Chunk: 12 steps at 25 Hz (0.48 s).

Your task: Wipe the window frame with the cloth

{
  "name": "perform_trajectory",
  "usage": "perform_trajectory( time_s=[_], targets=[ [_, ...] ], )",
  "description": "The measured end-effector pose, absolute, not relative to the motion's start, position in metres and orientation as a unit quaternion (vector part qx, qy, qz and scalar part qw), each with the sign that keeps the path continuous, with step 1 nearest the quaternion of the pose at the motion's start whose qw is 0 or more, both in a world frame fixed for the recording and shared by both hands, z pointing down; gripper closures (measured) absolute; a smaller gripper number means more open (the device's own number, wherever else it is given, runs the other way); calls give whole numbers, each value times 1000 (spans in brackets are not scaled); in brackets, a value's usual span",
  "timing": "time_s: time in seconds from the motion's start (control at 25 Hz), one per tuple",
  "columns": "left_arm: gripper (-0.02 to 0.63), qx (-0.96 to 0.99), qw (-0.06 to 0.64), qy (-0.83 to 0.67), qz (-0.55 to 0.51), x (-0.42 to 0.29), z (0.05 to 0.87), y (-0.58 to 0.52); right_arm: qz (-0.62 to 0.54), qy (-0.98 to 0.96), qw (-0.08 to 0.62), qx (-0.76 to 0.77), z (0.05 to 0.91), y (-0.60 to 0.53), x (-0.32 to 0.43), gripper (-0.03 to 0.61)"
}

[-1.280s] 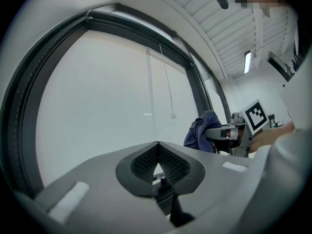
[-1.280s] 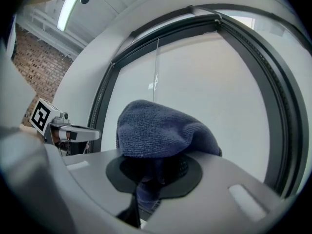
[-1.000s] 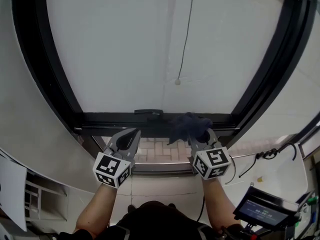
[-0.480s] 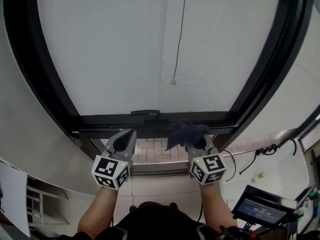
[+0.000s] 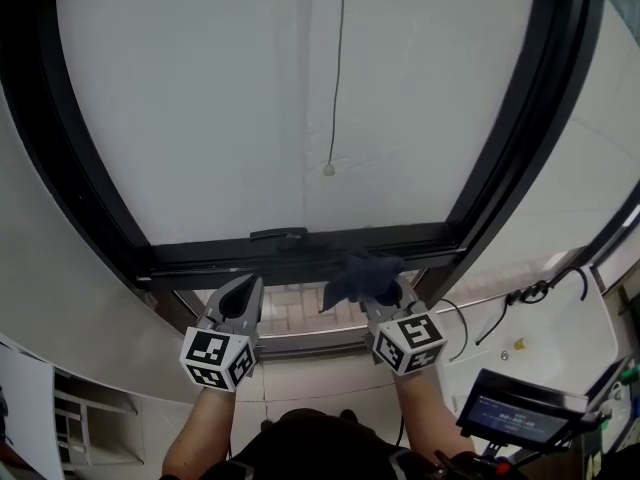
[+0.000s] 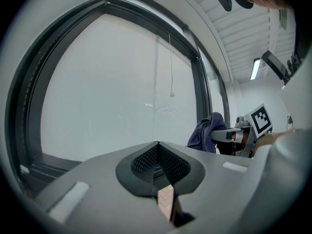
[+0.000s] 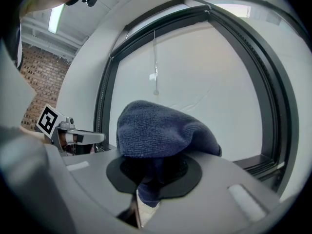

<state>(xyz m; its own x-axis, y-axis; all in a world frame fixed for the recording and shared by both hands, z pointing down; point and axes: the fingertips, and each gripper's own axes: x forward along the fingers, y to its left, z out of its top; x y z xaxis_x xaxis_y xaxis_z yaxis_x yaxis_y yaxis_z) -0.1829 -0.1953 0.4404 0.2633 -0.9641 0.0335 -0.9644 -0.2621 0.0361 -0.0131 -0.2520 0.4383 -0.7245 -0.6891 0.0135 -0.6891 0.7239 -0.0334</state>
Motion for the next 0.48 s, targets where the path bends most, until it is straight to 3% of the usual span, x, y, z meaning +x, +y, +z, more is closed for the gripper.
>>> perform_trajectory(
  time_s=[0.48],
  targets=[
    [620,793,27,-609,0,-185,442,-193,26,-928,-1,371,443,-252,-15,528]
  ],
)
